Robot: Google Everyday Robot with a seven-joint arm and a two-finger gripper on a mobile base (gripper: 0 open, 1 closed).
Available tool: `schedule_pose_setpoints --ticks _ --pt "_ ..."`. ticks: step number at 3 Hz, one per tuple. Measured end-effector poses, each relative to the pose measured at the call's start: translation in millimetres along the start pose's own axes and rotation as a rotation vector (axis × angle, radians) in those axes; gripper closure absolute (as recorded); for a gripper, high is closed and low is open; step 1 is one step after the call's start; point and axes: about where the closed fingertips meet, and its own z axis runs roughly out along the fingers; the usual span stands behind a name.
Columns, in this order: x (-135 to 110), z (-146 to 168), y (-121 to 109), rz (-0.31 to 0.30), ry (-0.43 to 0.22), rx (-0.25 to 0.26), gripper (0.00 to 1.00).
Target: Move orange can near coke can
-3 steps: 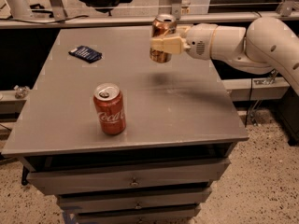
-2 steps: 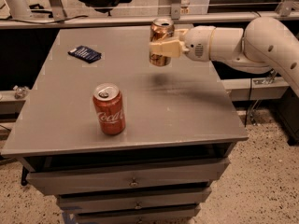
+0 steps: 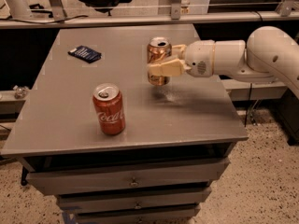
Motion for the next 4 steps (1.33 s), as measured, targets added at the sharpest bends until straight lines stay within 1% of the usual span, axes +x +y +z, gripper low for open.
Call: schedule_pose_setpoints --ticks 1,2,3,4 --pt "8.7 -0.7 34.9 0.008 -0.029 -0.069 1.00" --pt "13.5 -2.3 66.8 0.026 -0.068 -0.131 1.00" --pt "19.5 -7.6 97.8 0.050 -0.093 -0.191 1.00" --pt "26.8 -13.5 124.0 0.059 -0.097 -0.261 1.00"
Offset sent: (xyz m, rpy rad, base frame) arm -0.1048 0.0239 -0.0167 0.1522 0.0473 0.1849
